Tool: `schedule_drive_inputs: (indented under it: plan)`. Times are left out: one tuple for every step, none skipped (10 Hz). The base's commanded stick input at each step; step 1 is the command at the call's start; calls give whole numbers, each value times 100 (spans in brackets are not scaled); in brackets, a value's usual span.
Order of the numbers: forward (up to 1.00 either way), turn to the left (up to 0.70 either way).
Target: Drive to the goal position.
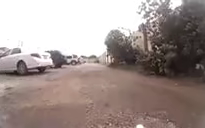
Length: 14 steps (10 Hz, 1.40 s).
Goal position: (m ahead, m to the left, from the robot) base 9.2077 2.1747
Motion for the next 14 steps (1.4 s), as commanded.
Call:
schedule_drive_inputs:
  plan:
    - [50,0]
    - [50,0]
    - [50,0]
    - [50,0]
    - [50,0]
    - [50,0]
    - [50,0]
    - [50,0]
    - [50,0]
    - [50,0]
    - [50,0]
    - [50,0]
    - [50,0]
    - [50,0]
